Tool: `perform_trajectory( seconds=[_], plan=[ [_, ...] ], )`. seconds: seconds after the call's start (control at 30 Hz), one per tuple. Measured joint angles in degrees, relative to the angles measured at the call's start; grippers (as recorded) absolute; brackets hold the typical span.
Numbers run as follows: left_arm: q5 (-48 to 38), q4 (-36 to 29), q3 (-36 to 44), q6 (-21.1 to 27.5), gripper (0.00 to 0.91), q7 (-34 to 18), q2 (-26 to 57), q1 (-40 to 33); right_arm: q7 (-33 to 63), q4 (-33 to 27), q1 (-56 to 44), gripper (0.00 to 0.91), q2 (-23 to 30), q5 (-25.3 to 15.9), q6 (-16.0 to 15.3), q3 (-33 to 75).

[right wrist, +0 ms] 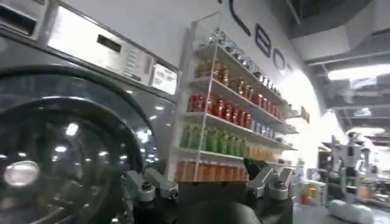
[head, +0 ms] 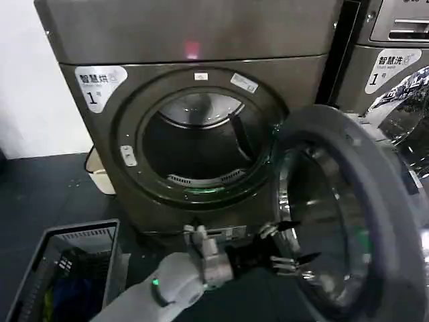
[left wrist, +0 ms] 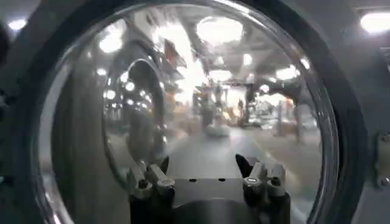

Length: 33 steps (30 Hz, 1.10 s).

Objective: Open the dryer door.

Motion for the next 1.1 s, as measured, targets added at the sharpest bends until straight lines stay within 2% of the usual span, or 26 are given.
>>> perform_trajectory(
  seconds=[0.33, 0.47, 0.9, 1.1],
  plan=[
    [2.0, 8.2, 4.3, -0.9, 0.907, -1.5, -7.2, -6.0, -0.1, -0.2, -0.8, 0.907, 0.2, 0.0, -0.1, 1.8],
    [2.2, 10.0, 5.0, 0.1, 0.907, -1.7, -9.4, -7.6, -0.1, -0.4, -0.9, 0.907, 0.3, 0.0, 0.1, 2.0],
    [5.2, 16.0, 6.0, -1.1, 0.907, -5.2, -15.5, -10.8, -0.1, -0.9, -1.1, 0.907, 0.2, 0.1, 0.2, 1.8],
    [5.3, 18.8, 6.9, -3.1, 0.907, -8.2, -16.6, -12.7, 0.0, -0.9, -1.7, 0.907, 0.4, -0.1, 0.7, 1.8]
  ],
)
